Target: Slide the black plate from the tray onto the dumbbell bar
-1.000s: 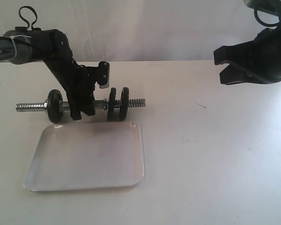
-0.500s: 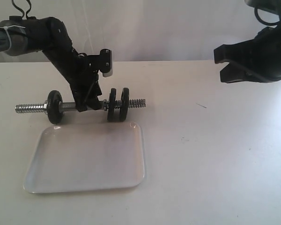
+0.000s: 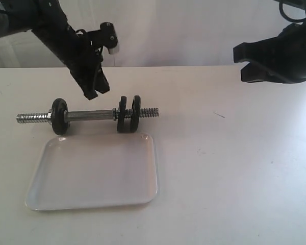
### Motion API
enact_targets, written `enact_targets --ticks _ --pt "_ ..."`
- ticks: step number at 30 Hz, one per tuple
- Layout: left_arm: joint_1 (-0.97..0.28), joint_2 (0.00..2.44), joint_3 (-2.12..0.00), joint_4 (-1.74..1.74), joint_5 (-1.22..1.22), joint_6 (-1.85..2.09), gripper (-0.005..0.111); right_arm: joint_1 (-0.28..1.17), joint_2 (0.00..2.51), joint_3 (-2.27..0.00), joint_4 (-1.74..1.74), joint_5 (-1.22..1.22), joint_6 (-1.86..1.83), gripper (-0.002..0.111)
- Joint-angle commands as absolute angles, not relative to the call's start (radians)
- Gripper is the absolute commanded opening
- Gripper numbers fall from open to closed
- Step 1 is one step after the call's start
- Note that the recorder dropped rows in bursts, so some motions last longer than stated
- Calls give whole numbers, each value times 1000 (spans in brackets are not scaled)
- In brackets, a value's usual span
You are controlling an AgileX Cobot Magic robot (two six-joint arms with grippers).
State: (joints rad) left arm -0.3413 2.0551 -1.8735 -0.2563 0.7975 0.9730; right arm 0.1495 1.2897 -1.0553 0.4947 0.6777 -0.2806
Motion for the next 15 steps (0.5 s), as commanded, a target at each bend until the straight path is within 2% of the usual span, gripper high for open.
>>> enact_targets --ticks 1,8,15 --pt "-291 2001 -1875 -262 898 721 0 151 1283 -994 493 463 -285 0" --pt "-129 1876 -1874 -300 909 385 0 149 1283 -897 493 209 -253 0" --pt "19 1610 -1774 -456 563 309 0 149 1211 -897 495 24 -253 0"
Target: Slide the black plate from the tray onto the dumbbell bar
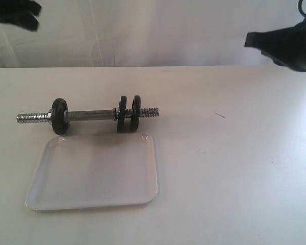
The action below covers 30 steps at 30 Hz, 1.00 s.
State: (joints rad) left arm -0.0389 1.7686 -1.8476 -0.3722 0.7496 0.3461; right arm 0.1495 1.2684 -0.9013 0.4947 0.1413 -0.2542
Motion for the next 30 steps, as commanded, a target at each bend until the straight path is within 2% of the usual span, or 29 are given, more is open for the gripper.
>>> enact_targets --ticks 1,9,14,21,30 --pt "24 1566 -1740 -456 504 309 0 149 1192 -897 495 0 -253 0" --pt "27 1239 -1357 -489 118 311 0 149 1036 -883 495 -104 -265 0" --pt "27 1040 -1061 -502 -79 305 0 151 932 -785 493 -99 -265 0" --pt "27 778 -746 -502 -126 305 0 151 863 -608 493 -182 -291 0" --pt "27 650 -658 -500 -85 285 0 151 863 -569 493 -180 -291 0"
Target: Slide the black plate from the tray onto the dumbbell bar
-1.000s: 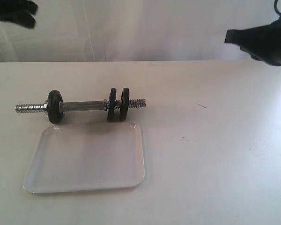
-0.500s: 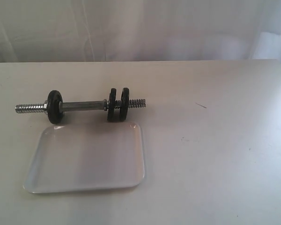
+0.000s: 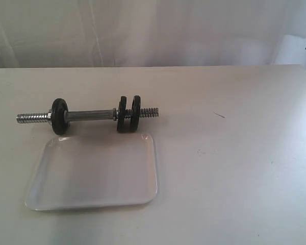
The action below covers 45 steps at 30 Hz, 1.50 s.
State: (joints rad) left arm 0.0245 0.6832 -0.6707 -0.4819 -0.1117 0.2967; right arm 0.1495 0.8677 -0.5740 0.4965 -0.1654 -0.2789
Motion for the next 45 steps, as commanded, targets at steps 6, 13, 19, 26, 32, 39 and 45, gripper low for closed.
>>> enact_targets --ticks 6,13,19,26,32,39,45 --pt "27 646 -659 -494 -77 288 0 151 863 -569 493 -182 -291 0" --pt "27 646 -659 -494 -77 288 0 151 863 -569 493 -182 -291 0" --pt "27 646 -659 -494 -77 292 0 151 863 -569 493 -182 -291 0" --pt "-41 609 -639 -396 22 363 0 151 863 -569 493 -182 -291 0" --pt "-45 485 -523 -202 139 149 0 151 863 -569 493 -182 -291 0" --pt "-41 259 -300 -49 179 22 0 151 863 -569 493 -182 -291 0" --pt "-41 80 -106 -49 179 22 0 151 863 -569 493 -182 -291 0"
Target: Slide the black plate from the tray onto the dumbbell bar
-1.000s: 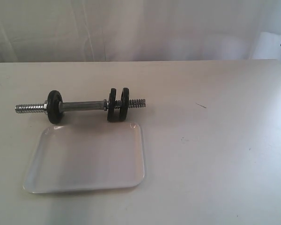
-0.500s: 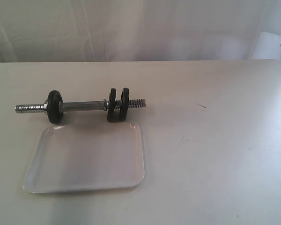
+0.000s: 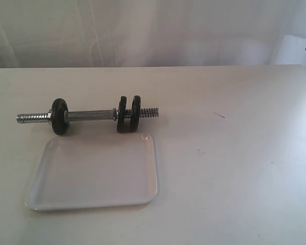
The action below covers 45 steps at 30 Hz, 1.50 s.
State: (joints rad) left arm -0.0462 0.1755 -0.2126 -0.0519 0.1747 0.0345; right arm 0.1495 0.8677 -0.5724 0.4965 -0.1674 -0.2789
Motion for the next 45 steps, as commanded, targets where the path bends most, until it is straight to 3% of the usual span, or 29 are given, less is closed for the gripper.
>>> enact_targets --ticks 1,38,45 --pt "-41 49 -70 -49 179 24 0 151 863 -569 493 -182 -291 0" --pt "-40 0 0 -49 232 29 0 151 863 -569 493 -191 -338 0" --pt "-40 0 0 -49 232 29 0 116 705 -568 488 -226 -340 0"
